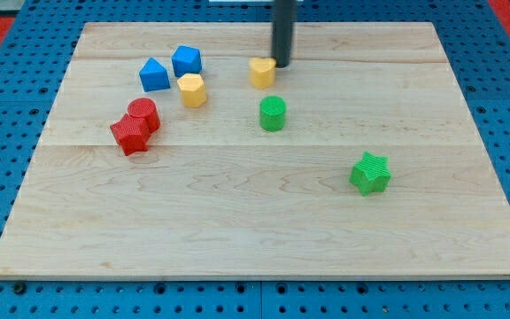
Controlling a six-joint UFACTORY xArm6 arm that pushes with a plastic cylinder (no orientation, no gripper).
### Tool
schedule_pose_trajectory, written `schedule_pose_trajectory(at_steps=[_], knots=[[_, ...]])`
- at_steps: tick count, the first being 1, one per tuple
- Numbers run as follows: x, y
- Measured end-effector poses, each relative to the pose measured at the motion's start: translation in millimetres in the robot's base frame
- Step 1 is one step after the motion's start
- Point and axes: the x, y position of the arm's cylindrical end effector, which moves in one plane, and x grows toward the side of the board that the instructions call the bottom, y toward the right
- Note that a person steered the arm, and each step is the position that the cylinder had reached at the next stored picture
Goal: Slightly touch the blue cube
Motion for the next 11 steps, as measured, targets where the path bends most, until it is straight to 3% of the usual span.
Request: schedule_pose_trajectory(at_steps=[1, 4, 5, 9, 11], knots=[[20, -47], [19, -48], [-25, -46], [-36, -69], [-56, -131]])
